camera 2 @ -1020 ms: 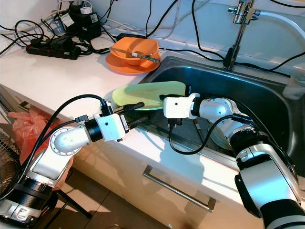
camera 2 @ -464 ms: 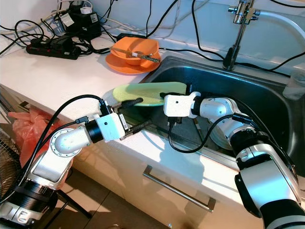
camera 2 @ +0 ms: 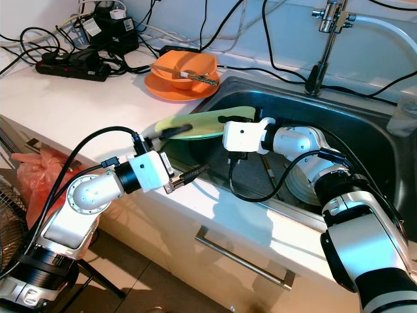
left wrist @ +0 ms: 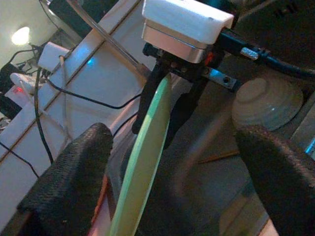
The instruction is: Kitchen organization
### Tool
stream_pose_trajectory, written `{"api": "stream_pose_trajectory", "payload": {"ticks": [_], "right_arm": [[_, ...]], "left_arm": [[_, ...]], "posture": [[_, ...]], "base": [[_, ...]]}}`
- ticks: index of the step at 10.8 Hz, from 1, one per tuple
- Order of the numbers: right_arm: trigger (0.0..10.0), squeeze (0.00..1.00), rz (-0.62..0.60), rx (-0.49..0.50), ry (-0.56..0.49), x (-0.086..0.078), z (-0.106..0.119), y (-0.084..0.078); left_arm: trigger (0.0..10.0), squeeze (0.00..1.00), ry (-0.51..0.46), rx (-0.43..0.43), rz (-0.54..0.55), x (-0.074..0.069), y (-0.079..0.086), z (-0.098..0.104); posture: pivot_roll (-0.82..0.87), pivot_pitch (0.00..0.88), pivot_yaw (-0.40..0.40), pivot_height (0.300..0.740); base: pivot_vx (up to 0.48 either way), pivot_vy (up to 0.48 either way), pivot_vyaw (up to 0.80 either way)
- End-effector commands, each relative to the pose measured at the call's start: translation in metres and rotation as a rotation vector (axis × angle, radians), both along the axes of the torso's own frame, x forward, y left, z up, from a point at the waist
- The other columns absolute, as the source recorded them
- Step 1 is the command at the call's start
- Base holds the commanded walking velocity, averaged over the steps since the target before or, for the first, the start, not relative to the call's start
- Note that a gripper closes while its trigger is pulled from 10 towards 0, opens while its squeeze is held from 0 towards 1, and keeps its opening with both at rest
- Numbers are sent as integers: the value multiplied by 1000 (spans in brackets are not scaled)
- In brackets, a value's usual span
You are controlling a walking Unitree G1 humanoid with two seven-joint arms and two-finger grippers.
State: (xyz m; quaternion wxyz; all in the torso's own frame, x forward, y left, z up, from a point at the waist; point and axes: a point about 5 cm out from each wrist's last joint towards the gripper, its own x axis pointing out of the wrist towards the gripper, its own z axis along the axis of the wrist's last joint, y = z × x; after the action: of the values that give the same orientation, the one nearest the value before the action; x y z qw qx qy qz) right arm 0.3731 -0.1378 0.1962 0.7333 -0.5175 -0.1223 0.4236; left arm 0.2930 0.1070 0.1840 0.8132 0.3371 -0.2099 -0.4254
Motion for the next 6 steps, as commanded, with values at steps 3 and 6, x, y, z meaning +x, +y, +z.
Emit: {"api": "stream_pose_trajectory", "payload": {"ticks": [3,6], "right_arm": [[10000,0,-12,30,-30,3,10,0],[6745,0,-11,30,-26,3,10,0]], "left_arm": [[10000,1000,-33,-5,18,0,2,6],[10000,1000,-70,-32,37,2,2,12]], "posture": [[7,0,13,740],[7,0,9,740]], "base": [[0,0,0],[0,0,0]]}}
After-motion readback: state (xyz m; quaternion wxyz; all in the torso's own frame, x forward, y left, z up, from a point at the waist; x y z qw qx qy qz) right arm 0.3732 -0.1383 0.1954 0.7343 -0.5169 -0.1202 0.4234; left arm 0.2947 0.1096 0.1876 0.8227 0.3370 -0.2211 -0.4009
